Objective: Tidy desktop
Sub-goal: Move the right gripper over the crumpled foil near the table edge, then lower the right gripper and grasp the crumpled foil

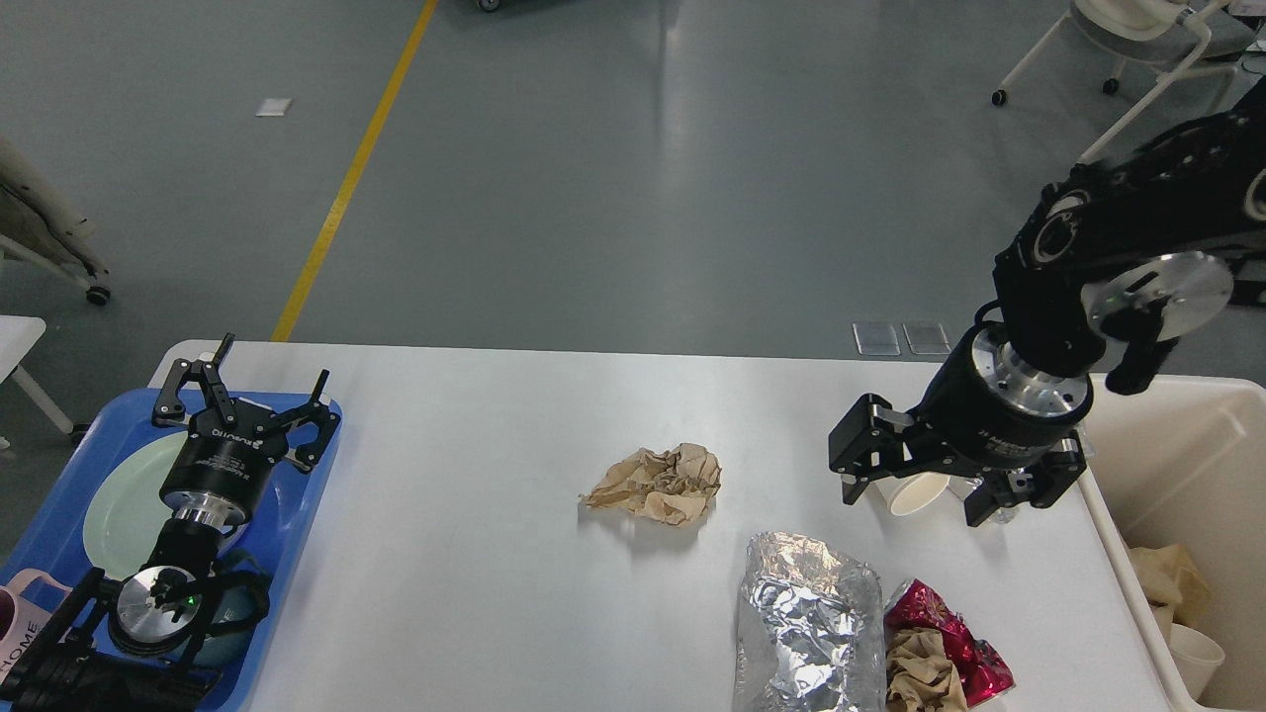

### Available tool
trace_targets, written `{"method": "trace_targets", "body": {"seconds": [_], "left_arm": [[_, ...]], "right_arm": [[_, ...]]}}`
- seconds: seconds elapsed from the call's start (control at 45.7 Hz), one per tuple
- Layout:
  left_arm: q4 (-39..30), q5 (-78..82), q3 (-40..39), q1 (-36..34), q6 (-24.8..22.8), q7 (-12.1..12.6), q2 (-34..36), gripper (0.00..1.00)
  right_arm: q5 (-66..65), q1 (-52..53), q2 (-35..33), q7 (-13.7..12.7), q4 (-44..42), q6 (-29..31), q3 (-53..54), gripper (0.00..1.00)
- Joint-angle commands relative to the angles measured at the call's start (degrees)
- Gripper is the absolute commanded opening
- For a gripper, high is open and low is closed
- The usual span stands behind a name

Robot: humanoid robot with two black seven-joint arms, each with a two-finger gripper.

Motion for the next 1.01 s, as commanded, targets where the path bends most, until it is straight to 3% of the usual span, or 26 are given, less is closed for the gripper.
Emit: {"method": "trace_targets", "body": {"seconds": [0.0, 0.263, 0.613, 0.832, 0.985], "left_arm": [[0.0, 0.0, 0.0, 0.0, 0.0, 0.0, 0.0, 0.97], [0.0, 0.0, 0.0, 0.0, 0.0, 0.0, 0.0, 0.97], [0.0, 0.0, 0.0, 0.0, 0.0, 0.0, 0.0, 0.97], [0.0, 0.0, 0.0, 0.0, 0.0, 0.0, 0.0, 0.97], [0.0, 0.0, 0.0, 0.0, 0.0, 0.0, 0.0, 0.97]], "right_arm": [[-0.4, -8.9, 0.4, -0.2, -2.8, -4.7, 6.4, 1.00], [-1.0, -28.7, 7.8, -5.1, -13.1, -13.6, 14.4, 1.00], [-1.1, -44.9, 15.2, -5.2, -29.2, -17.0, 14.5, 0.98], [-1.1, -46.8, 16.8, -5.2, -30.4, -16.9, 15.7, 0.94], [-1.6, -48.4, 17.0, -5.2, -31.5, -16.9, 16.1, 0.81]]}}
